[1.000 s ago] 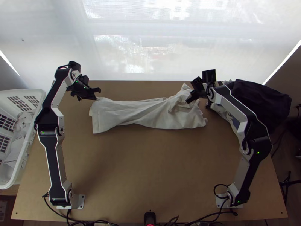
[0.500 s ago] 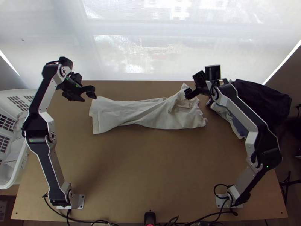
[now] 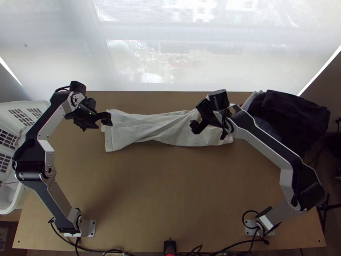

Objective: Fold the t-shirt

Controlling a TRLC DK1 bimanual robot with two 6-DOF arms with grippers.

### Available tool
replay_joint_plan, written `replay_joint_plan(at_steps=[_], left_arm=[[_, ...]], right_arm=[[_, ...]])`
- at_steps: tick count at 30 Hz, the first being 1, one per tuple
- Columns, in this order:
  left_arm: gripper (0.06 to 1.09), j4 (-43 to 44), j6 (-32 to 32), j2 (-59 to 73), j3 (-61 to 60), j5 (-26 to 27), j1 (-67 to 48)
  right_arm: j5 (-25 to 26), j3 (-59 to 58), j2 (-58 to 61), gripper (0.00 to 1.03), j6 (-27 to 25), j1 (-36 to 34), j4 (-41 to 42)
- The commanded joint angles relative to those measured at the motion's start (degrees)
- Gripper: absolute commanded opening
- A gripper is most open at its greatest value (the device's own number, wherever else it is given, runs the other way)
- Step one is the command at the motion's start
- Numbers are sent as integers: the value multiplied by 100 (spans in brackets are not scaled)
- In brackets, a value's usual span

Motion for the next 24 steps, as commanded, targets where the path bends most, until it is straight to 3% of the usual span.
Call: replay_joint_plan(at_steps=[1,24], left_arm=[[102,627,-130,50,-496,-186,-83],[102,724,-358,841,-57,-230,-444]], right_arm=[[10,-314,196,98,-115,324,91],[45,-235,1347,98,-115,43,495]])
